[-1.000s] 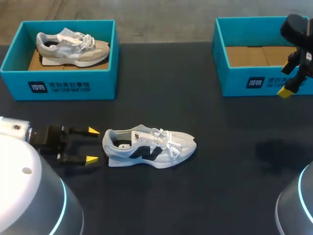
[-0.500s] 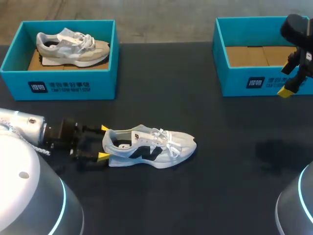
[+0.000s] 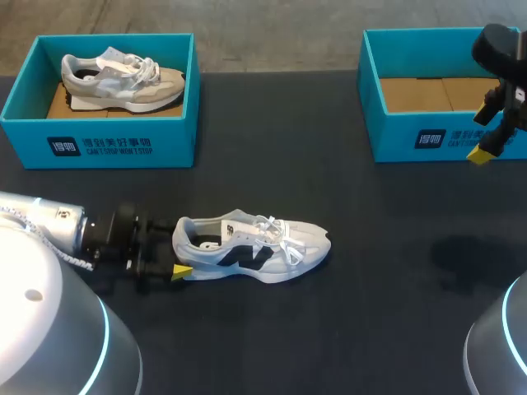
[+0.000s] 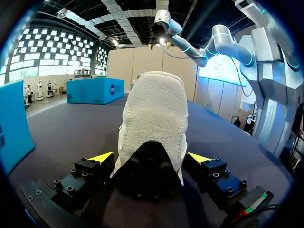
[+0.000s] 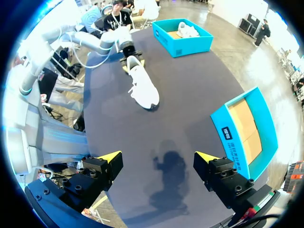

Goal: Take the shoe out of the shoebox, open the shoe tongue, remove and reinsert the insole, then place the shoe into the shoebox

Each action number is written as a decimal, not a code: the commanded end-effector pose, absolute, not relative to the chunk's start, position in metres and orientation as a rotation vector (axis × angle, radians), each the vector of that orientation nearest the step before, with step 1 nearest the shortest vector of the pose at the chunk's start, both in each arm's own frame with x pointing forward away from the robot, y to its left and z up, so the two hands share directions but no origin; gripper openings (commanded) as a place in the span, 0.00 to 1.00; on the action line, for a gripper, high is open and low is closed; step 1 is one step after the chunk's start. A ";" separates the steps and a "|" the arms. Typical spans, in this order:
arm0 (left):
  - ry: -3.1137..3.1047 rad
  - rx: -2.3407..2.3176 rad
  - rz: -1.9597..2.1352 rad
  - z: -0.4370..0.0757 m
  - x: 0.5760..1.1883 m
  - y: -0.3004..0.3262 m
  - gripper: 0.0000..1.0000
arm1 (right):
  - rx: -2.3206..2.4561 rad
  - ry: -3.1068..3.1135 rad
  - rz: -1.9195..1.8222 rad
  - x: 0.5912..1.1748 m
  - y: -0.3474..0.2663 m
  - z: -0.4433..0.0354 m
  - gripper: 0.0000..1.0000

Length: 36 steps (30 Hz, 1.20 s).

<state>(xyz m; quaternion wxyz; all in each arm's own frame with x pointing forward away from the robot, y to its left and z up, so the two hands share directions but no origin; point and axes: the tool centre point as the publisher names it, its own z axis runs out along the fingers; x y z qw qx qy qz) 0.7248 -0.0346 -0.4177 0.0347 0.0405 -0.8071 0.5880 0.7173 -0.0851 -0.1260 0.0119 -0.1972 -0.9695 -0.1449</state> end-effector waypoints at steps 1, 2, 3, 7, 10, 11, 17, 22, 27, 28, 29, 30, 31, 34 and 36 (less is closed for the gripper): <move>-2.495 0.148 1.829 -0.418 0.711 -0.037 1.00 | -0.616 -3.020 -0.445 0.720 -0.084 -0.126 1.00; -2.495 0.147 1.828 -0.417 0.711 -0.038 1.00 | -0.616 -3.020 -0.445 0.720 -0.084 -0.126 1.00; -2.499 0.147 1.830 -0.417 0.710 -0.038 1.00 | -0.616 -3.020 -0.445 0.720 -0.084 -0.126 1.00; -2.509 0.144 1.831 -0.415 0.710 -0.042 1.00 | -0.616 -3.020 -0.445 0.720 -0.084 -0.126 1.00; -2.522 0.132 1.822 -0.411 0.712 -0.044 1.00 | -0.616 -3.020 -0.445 0.720 -0.084 -0.126 1.00; -2.523 0.130 1.821 -0.411 0.712 -0.044 1.00 | -0.616 -3.020 -0.445 0.720 -0.084 -0.126 1.00; -2.537 0.114 1.805 -0.407 0.718 -0.044 1.00 | -0.616 -3.020 -0.445 0.720 -0.084 -0.126 1.00; -2.552 0.095 1.780 -0.406 0.721 -0.044 1.00 | -0.616 -3.020 -0.445 0.720 -0.084 -0.126 1.00; -2.554 0.087 1.767 -0.408 0.723 -0.044 1.00 | -0.616 -3.020 -0.445 0.720 -0.084 -0.126 1.00; -2.554 0.086 1.767 -0.408 0.723 -0.044 0.86 | -0.616 -3.020 -0.445 0.720 -0.084 -0.126 1.00; -2.551 0.083 1.760 -0.408 0.724 -0.044 0.74 | -0.616 -3.020 -0.445 0.720 -0.084 -0.126 1.00; -2.551 0.083 1.759 -0.409 0.724 -0.044 0.68 | -0.616 -3.020 -0.445 0.720 -0.084 -0.126 1.00; -2.550 0.082 1.757 -0.410 0.724 -0.044 0.62 | -0.616 -3.020 -0.445 0.720 -0.084 -0.126 1.00; -2.550 0.080 1.751 -0.411 0.725 -0.044 0.32 | -0.616 -3.020 -0.445 0.720 -0.084 -0.126 1.00; -2.551 0.080 1.751 -0.411 0.725 -0.044 0.24 | -0.616 -3.020 -0.445 0.720 -0.084 -0.126 1.00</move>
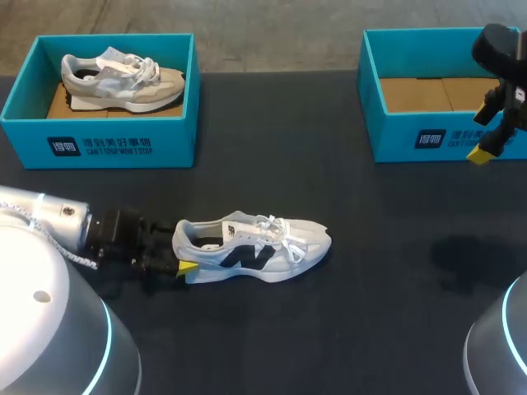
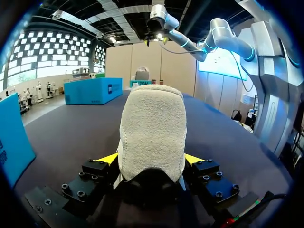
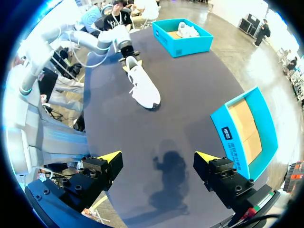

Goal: Take the shoe out of the shoebox, open the shoe tongue, remove and reinsert the insole, then place the shoe into the shoebox

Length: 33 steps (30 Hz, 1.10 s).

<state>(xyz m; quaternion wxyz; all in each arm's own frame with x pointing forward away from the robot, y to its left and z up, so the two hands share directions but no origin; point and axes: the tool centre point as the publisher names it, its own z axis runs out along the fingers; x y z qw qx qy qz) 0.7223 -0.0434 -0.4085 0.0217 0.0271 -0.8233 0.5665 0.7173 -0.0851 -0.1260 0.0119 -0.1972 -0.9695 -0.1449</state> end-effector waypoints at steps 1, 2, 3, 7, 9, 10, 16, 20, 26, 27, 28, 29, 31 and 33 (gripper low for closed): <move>-2.552 0.079 1.750 -0.411 0.725 -0.044 0.09 | -0.616 -3.020 -0.445 0.720 -0.084 -0.126 1.00; -2.552 0.077 1.748 -0.411 0.726 -0.044 0.02 | -0.616 -3.020 -0.445 0.720 -0.084 -0.126 1.00; -2.552 0.076 1.747 -0.412 0.726 -0.044 0.00 | -0.616 -3.020 -0.445 0.720 -0.084 -0.126 1.00; -2.556 0.077 1.741 -0.413 0.727 -0.044 0.00 | -0.616 -3.020 -0.445 0.720 -0.084 -0.126 1.00; -2.556 0.077 1.741 -0.413 0.727 -0.044 0.00 | -0.616 -3.020 -0.445 0.720 -0.084 -0.126 1.00; -2.556 0.077 1.741 -0.413 0.727 -0.044 0.00 | -0.616 -3.020 -0.445 0.720 -0.084 -0.126 1.00; -2.556 0.077 1.741 -0.413 0.727 -0.044 0.00 | -0.616 -3.020 -0.445 0.720 -0.084 -0.126 1.00; -2.556 0.077 1.741 -0.413 0.727 -0.044 0.00 | -0.616 -3.020 -0.445 0.720 -0.084 -0.126 1.00; -2.556 0.077 1.741 -0.413 0.727 -0.044 0.00 | -0.616 -3.020 -0.445 0.720 -0.084 -0.126 1.00; -2.556 0.077 1.741 -0.413 0.727 -0.044 0.00 | -0.616 -3.020 -0.445 0.720 -0.084 -0.126 1.00; -2.556 0.077 1.741 -0.413 0.727 -0.044 0.00 | -0.616 -3.020 -0.445 0.720 -0.084 -0.126 1.00; -2.556 0.077 1.741 -0.413 0.727 -0.044 0.00 | -0.616 -3.020 -0.445 0.720 -0.084 -0.126 1.00; -2.556 0.077 1.741 -0.413 0.727 -0.044 0.00 | -0.616 -3.020 -0.445 0.720 -0.084 -0.126 1.00; -2.556 0.077 1.741 -0.413 0.727 -0.044 0.00 | -0.616 -3.020 -0.445 0.720 -0.084 -0.126 1.00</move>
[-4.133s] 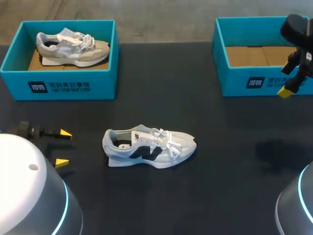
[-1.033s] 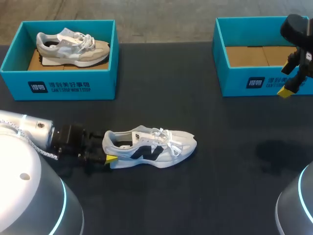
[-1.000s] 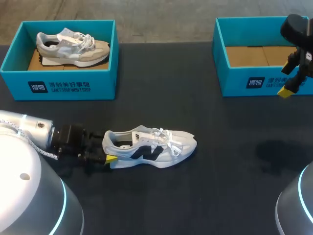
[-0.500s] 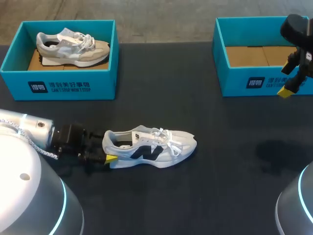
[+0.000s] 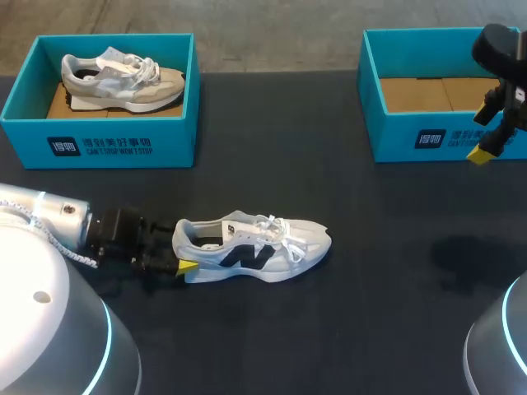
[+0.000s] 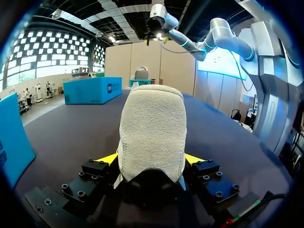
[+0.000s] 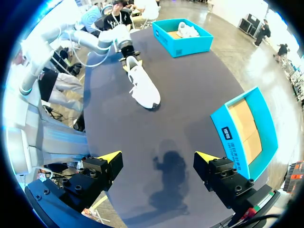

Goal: Take the shoe out of the shoebox, open the shoe tongue, remove and reinsert the insole, then place the shoe into the shoebox

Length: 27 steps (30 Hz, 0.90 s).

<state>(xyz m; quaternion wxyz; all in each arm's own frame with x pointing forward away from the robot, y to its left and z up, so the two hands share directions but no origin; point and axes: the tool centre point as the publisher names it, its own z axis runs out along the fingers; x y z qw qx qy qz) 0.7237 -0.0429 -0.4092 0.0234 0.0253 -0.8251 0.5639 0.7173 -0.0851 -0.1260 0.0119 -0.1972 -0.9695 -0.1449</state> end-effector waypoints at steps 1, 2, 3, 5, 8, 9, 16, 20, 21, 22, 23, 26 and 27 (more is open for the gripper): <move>-2.556 0.077 1.741 -0.413 0.727 -0.044 0.00 | -0.616 -3.020 -0.445 0.720 -0.084 -0.126 1.00; -2.556 0.077 1.741 -0.413 0.727 -0.044 0.00 | -0.616 -3.020 -0.445 0.720 -0.084 -0.126 1.00; -2.556 0.077 1.741 -0.413 0.727 -0.044 0.00 | -0.616 -3.020 -0.445 0.720 -0.084 -0.126 1.00; -2.556 0.077 1.741 -0.413 0.727 -0.044 0.00 | -0.616 -3.020 -0.445 0.720 -0.084 -0.126 1.00; -2.556 0.077 1.741 -0.413 0.727 -0.044 0.00 | -0.616 -3.020 -0.445 0.720 -0.084 -0.126 1.00; -2.556 0.077 1.741 -0.413 0.727 -0.044 0.00 | -0.616 -3.020 -0.445 0.720 -0.084 -0.126 1.00; -2.556 0.077 1.741 -0.413 0.727 -0.044 0.00 | -0.616 -3.020 -0.445 0.720 -0.084 -0.126 1.00; -2.556 0.077 1.741 -0.413 0.727 -0.044 0.00 | -0.762 -3.034 -0.424 0.714 -0.060 -0.123 1.00; -2.556 0.077 1.741 -0.413 0.727 -0.044 0.00 | -0.808 -3.030 -0.431 0.713 -0.055 -0.122 1.00; -2.556 0.077 1.741 -0.413 0.727 -0.044 0.00 | -0.861 -3.022 -0.423 0.712 -0.050 -0.121 1.00; -2.556 0.077 1.741 -0.413 0.727 -0.044 0.00 | -0.885 -3.026 -0.419 0.712 -0.044 -0.120 1.00; -2.556 0.077 1.741 -0.413 0.727 -0.044 0.00 | -0.962 -3.019 -0.385 0.711 -0.024 -0.120 1.00; -2.556 0.077 1.741 -0.413 0.727 -0.044 0.00 | -0.994 -3.018 -0.367 0.711 -0.018 -0.120 1.00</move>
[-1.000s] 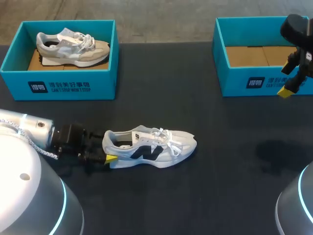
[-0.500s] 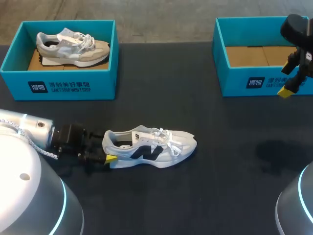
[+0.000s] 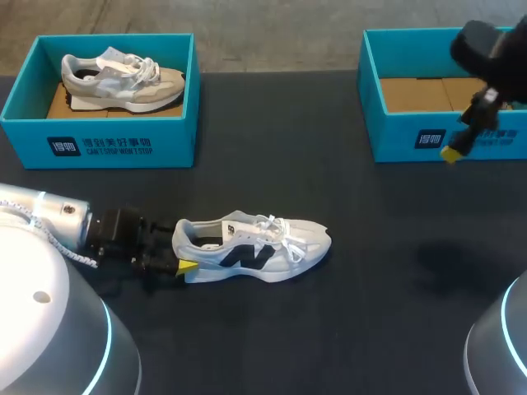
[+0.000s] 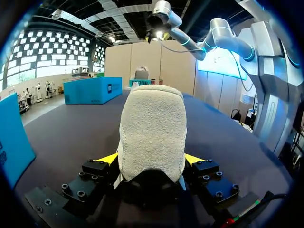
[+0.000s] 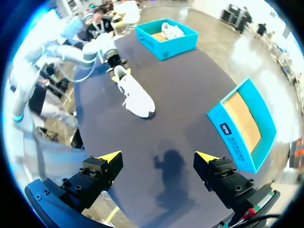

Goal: Take the shoe out of the shoebox, open the shoe tongue, remove and reinsert the insole, then place the shoe into the shoebox

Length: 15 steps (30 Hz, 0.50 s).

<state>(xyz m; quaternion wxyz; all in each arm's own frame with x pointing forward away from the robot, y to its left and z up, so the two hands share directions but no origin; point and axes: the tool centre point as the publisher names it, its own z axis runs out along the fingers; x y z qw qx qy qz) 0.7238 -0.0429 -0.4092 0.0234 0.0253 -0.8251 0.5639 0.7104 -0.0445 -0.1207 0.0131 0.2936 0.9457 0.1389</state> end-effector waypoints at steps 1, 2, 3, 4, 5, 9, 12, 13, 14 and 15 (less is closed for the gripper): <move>-2.556 0.077 1.741 -0.413 0.727 -0.044 0.00 | 0.985 2.909 0.331 0.711 -0.012 -0.121 1.00; -2.556 0.077 1.741 -0.413 0.727 -0.044 0.00 | 1.007 2.907 0.322 0.711 -0.006 -0.123 1.00; -2.556 0.077 1.741 -0.413 0.727 -0.044 0.00 | 1.038 2.903 0.313 0.711 -0.001 -0.125 1.00; -2.556 0.077 1.741 -0.413 0.727 -0.044 0.00 | 1.059 2.897 0.300 0.711 0.003 -0.128 1.00; -2.556 0.077 1.741 -0.413 0.727 -0.044 0.00 | 1.079 2.886 0.284 0.711 0.009 -0.130 1.00; -2.556 0.077 1.741 -0.413 0.727 -0.044 0.00 | 1.181 2.859 0.257 0.710 0.025 -0.142 1.00; -2.556 0.077 1.741 -0.413 0.727 -0.044 0.00 | 1.234 2.830 0.226 0.710 0.033 -0.150 1.00; -2.556 0.077 1.741 -0.413 0.727 -0.044 0.00 | 1.263 2.814 0.204 0.710 0.036 -0.152 1.00; -2.556 0.077 1.741 -0.413 0.727 -0.044 0.00 | 1.285 2.807 0.198 0.709 0.038 -0.154 1.00; -2.556 0.077 1.741 -0.413 0.727 -0.044 0.00 | 1.320 2.791 0.181 0.709 0.040 -0.157 1.00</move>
